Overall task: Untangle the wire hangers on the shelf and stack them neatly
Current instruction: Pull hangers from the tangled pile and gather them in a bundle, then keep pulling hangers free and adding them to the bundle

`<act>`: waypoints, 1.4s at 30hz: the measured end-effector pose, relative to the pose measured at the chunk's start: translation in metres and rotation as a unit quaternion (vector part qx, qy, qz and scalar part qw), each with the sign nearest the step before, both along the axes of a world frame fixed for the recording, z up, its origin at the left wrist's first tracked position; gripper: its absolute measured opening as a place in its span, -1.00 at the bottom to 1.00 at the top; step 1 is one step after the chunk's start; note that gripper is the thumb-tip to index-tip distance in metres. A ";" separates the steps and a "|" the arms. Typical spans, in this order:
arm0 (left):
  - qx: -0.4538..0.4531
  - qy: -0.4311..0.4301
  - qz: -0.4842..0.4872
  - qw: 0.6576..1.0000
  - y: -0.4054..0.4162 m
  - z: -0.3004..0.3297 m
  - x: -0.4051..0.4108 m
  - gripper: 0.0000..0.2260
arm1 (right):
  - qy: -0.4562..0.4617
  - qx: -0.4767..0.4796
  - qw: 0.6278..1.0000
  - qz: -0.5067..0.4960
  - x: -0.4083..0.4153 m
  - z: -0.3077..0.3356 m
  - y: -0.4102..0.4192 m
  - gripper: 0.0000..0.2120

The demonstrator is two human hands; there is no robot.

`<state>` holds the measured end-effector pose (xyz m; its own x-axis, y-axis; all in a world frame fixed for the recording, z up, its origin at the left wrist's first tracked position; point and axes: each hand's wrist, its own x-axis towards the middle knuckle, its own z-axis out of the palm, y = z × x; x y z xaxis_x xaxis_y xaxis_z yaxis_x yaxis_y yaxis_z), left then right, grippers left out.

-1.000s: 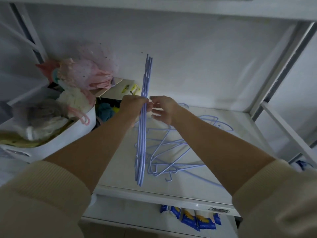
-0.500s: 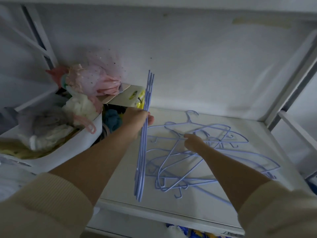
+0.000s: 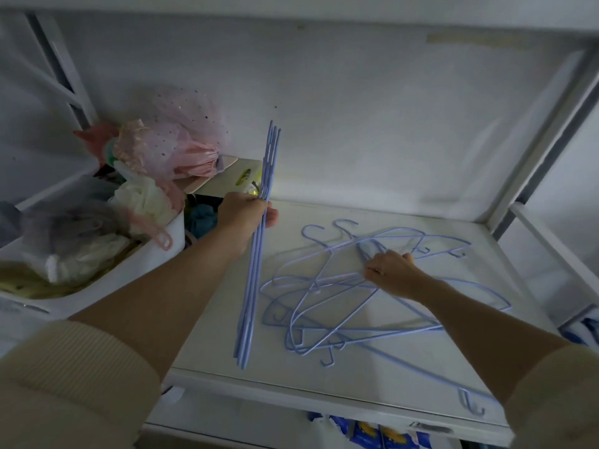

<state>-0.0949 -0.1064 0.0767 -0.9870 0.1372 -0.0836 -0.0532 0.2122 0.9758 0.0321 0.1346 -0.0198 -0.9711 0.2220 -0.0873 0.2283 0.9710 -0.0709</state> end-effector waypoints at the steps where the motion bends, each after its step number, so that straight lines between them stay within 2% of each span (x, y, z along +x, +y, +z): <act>1: -0.003 -0.001 -0.001 1.000 0.003 0.001 0.003 -0.75 | -0.008 0.004 1.000 0.018 0.013 0.001 0.006 -0.81; 3: -0.009 -0.001 -0.005 1.000 0.011 0.001 0.008 -0.76 | -0.003 -0.007 0.999 0.042 0.038 0.003 0.016 -0.83; 5: -0.005 -0.005 -0.008 1.000 0.018 -0.001 0.012 -0.78 | -0.060 -0.102 0.993 -0.024 0.053 0.003 0.031 -0.81; 6: 0.001 -0.010 -0.009 1.000 0.021 -0.002 0.014 -0.80 | -0.062 -0.079 0.995 -0.013 0.062 0.003 0.038 -0.79; 7: 0.008 -0.015 -0.012 1.000 0.024 -0.003 0.016 -0.81 | -0.088 -0.109 0.988 -0.063 0.068 0.007 0.039 -0.77; 10: 0.039 -0.032 -0.033 0.998 0.030 -0.004 0.023 -0.87 | -0.080 -0.106 0.983 -0.130 0.074 0.004 0.042 -0.76; 12: 0.041 -0.036 -0.039 0.998 0.034 -0.005 0.027 -0.89 | -0.090 -0.039 0.985 -0.142 0.069 0.009 0.035 -0.71; 16: 0.031 -0.046 -0.030 0.998 0.037 -0.007 0.025 -0.89 | 0.009 -0.012 0.987 -0.157 0.037 0.006 0.008 -0.65; 20: 0.039 -0.054 -0.022 0.998 0.037 -0.012 0.023 -0.89 | 0.020 -0.099 0.971 -0.216 0.010 -0.001 -0.022 -0.66; 24: 0.031 -0.049 -0.026 0.998 0.039 -0.017 0.022 -0.87 | 0.021 -0.104 0.958 -0.265 -0.001 -0.009 -0.031 -0.71; 28: 0.030 -0.053 -0.028 0.998 0.040 -0.020 0.020 -0.88 | 0.028 -0.108 0.957 -0.269 -0.001 -0.010 -0.028 -0.72; 31: 0.021 -0.046 -0.029 0.998 0.041 -0.018 0.023 -0.89 | 0.084 -0.137 0.940 -0.300 0.004 0.003 -0.021 -0.70; 37: 0.003 -0.016 -0.053 0.998 0.042 -0.008 0.024 -0.86 | 0.272 -0.160 0.878 -0.360 0.011 0.078 0.023 -0.69; 42: 0.078 -0.017 -0.076 0.994 0.054 0.002 0.036 -0.77 | 0.358 -0.263 0.837 -0.321 -0.003 0.120 0.001 -0.80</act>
<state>-0.0591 -0.0525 0.0788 -0.9508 0.2984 -0.0834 -0.0666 0.0659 0.9956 0.0295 0.1356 0.1005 -0.5114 0.8319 0.2153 0.4081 0.4557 -0.7911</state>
